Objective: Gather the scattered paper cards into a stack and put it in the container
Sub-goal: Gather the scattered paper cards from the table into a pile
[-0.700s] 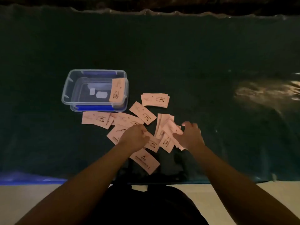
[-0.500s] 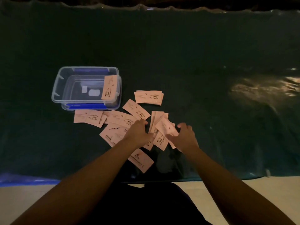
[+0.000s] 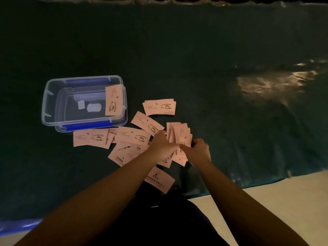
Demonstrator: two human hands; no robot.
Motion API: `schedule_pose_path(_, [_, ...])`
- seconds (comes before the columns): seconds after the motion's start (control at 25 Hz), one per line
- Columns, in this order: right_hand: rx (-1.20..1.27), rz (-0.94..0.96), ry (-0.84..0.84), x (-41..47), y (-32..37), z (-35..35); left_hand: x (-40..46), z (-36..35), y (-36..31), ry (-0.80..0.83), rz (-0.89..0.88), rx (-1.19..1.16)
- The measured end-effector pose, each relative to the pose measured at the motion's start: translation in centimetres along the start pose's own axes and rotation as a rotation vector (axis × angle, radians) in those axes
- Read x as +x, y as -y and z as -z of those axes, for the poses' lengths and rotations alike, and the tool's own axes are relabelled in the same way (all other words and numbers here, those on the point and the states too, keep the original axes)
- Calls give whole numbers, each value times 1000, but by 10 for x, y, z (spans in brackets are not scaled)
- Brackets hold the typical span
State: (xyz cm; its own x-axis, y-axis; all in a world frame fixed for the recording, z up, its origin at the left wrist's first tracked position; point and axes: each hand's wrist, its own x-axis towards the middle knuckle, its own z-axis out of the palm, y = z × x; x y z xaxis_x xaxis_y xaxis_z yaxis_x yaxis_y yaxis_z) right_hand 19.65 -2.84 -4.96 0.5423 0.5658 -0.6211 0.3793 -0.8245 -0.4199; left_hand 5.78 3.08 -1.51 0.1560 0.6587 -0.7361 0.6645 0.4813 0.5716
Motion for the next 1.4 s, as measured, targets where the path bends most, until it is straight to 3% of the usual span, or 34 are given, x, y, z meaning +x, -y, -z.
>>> schedule_pose_path(0.28, [115, -160, 30, 5, 26, -20, -4, -3, -15, -6, 132, 89])
schedule_pose_path(0.6, [-140, -124, 80, 8, 57, -32, -4, 19, 7, -28, 190, -31])
schedule_pose_path(0.76, [-162, -86, 125, 6, 62, -32, -4, 42, 32, -81, 281, -238])
schedule_pose_path(1.04, [-173, -64, 222, -1, 76, -33, -13, 83, 63, -201, 554, -945])
schedule_pose_path(1.24, [-56, 42, 332, -6, 78, -24, -8, 81, 56, -259, 541, -929])
schedule_pose_path(1.4, [35, 67, 359, -6, 77, -9, 1, 77, 57, -273, 446, -788])
